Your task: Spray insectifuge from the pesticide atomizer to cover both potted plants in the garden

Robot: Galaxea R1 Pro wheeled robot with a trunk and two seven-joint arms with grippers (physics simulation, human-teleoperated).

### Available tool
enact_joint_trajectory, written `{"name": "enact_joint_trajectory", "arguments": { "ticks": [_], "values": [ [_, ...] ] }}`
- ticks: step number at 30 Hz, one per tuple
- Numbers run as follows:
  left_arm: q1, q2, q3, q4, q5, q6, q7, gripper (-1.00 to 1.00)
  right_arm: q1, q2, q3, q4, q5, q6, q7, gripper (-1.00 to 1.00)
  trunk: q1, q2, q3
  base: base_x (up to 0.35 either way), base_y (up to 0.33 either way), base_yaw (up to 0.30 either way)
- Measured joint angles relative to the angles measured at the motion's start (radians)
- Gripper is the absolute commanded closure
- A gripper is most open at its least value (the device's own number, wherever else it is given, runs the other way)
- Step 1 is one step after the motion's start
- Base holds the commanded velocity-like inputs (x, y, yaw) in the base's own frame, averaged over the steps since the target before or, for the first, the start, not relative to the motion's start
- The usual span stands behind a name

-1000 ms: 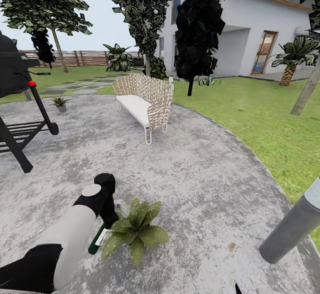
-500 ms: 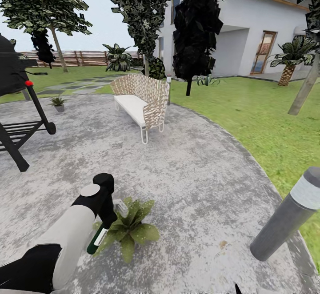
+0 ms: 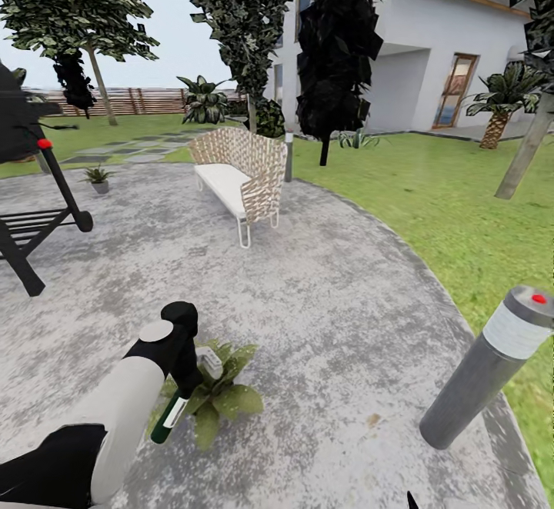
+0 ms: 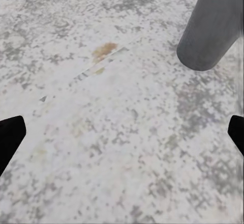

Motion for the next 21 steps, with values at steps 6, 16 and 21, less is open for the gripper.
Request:
{"name": "enact_joint_trajectory", "arguments": {
  "ticks": [6,16,21],
  "values": [
    [0.012,0.000,0.000,-0.001,-0.006,0.000,0.000,1.00,0.000,0.000,0.000,0.000,0.000,0.000,0.000,-1.00,0.000,0.000,0.000,-0.094,-0.262,0.000],
    [0.015,0.010,0.002,-0.001,-0.009,0.000,0.000,1.00,0.000,0.000,0.000,0.000,0.000,0.000,0.000,-1.00,0.000,0.000,0.000,-0.138,-0.149,0.000],
    [0.028,0.033,0.005,-0.003,-0.010,0.000,0.000,1.00,0.000,0.000,0.000,0.000,0.000,0.000,0.000,-1.00,0.000,0.000,0.000,-0.009,-0.007,0.000]
  ]
}}
